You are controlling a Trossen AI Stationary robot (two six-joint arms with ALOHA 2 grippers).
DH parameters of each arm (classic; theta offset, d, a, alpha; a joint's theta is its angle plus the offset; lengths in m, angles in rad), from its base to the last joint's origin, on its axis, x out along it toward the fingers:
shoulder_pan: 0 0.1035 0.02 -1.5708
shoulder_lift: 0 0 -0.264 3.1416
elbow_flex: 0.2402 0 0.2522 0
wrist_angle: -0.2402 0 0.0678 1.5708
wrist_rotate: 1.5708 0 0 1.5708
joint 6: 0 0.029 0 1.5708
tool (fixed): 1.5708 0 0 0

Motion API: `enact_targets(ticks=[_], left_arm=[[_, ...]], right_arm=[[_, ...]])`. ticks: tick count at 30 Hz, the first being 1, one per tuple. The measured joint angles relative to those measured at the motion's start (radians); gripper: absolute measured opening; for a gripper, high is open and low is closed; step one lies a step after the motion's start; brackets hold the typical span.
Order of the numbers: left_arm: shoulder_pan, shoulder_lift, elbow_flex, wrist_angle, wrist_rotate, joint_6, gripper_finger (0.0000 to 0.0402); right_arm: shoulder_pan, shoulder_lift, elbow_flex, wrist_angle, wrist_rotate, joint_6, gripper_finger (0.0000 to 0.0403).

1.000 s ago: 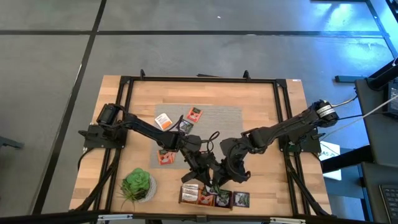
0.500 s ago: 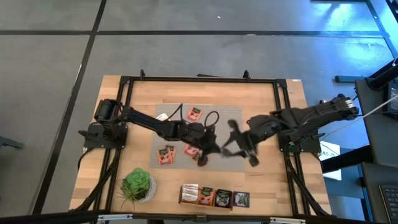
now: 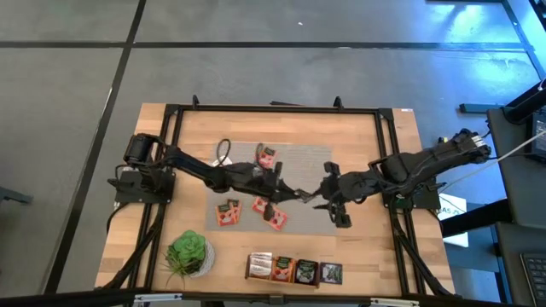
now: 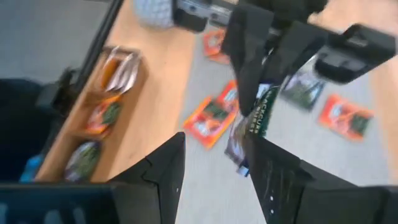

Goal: Pick & Place Tea
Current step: Put the black tea bag into the right section of the wooden organizer

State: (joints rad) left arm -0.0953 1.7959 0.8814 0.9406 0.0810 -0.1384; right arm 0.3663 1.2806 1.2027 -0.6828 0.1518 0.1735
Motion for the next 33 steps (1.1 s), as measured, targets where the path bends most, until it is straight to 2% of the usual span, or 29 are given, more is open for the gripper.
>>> enact_targets(ticks=[2,6,12,14,24,28,33], left_arm=[[-0.001,-0.001,-0.041,0.067,-0.007,0.005,0.0003],[-0.025,0.000,-0.064,0.088,-0.050,0.067,0.0003],[-0.047,0.000,-0.064,0.041,-0.106,0.134,0.0003],[-0.047,0.000,-0.064,0.042,-0.108,0.140,0.0003],[-0.047,0.000,-0.064,0.053,-0.116,0.123,0.0003],[-0.047,0.000,-0.064,0.059,-0.116,0.099,0.0004],[-0.047,0.000,-0.064,0.058,-0.114,0.099,0.0007]], right_arm=[[0.005,0.013,-0.025,0.064,0.018,-0.048,0.0172],[0.013,0.044,-0.083,0.235,-0.007,-0.149,0.0172],[0.011,0.060,-0.084,0.354,0.120,-0.167,0.0172],[0.012,0.057,-0.084,0.337,0.163,-0.144,0.0172],[0.011,0.062,-0.084,0.199,0.160,0.094,0.0168],[0.011,0.062,-0.084,0.198,0.160,0.137,0.0125],[0.011,0.062,-0.084,0.198,0.161,0.138,0.0023]])
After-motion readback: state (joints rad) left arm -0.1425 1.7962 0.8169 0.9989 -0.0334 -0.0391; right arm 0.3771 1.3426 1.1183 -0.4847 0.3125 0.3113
